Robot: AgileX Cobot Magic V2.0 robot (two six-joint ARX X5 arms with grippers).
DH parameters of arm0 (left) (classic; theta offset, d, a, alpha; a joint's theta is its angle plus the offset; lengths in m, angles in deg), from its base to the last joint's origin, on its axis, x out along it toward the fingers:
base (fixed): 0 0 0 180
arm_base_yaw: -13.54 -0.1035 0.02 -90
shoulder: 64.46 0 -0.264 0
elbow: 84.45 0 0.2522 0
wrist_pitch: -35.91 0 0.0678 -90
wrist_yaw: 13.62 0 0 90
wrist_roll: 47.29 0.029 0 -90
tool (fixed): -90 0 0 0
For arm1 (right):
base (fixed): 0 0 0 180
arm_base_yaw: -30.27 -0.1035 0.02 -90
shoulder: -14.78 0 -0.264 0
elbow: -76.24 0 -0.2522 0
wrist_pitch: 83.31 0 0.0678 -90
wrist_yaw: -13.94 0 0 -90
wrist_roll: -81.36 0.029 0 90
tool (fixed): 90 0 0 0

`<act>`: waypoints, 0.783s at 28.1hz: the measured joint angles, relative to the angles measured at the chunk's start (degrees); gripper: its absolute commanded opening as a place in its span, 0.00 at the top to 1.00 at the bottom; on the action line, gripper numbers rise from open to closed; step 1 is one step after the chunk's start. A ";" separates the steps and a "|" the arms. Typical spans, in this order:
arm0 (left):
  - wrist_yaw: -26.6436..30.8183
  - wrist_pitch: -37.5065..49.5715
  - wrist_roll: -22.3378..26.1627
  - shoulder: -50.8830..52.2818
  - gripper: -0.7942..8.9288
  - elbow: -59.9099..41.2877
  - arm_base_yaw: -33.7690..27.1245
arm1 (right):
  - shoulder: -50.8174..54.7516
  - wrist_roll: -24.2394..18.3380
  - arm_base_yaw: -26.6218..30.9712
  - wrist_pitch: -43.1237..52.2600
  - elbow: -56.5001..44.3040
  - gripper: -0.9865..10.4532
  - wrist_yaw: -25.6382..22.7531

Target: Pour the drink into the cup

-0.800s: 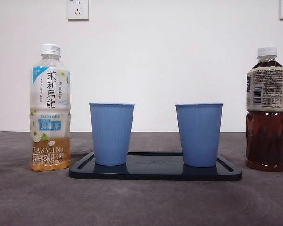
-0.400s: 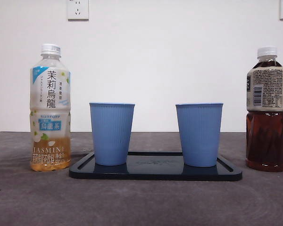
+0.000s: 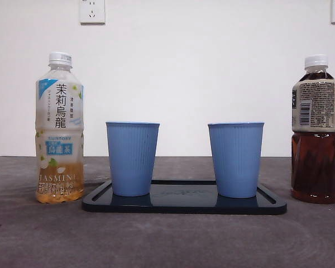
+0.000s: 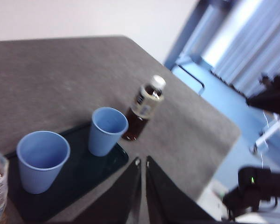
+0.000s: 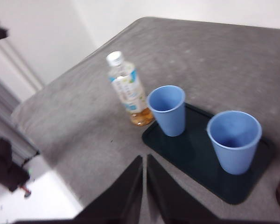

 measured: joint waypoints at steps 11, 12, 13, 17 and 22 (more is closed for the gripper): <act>-0.15 -5.03 4.26 1.64 0.81 0.02 1.60 | 1.20 -3.10 -1.01 -3.80 0.22 0.79 -0.72; -0.15 -5.16 4.31 1.64 0.77 0.02 1.60 | 1.20 -3.08 -1.01 -3.78 0.22 0.75 -0.72; -0.15 -5.09 4.33 1.57 0.70 0.00 1.60 | 1.20 -3.04 -1.01 -3.78 0.22 0.69 -0.72; -0.15 -5.11 4.35 1.46 0.46 0.02 1.60 | 1.20 -2.08 -1.01 -3.80 0.22 0.53 -0.72; -0.15 -5.09 4.81 1.46 0.37 0.02 1.60 | 1.20 -1.33 -1.01 -3.80 0.22 0.46 -0.72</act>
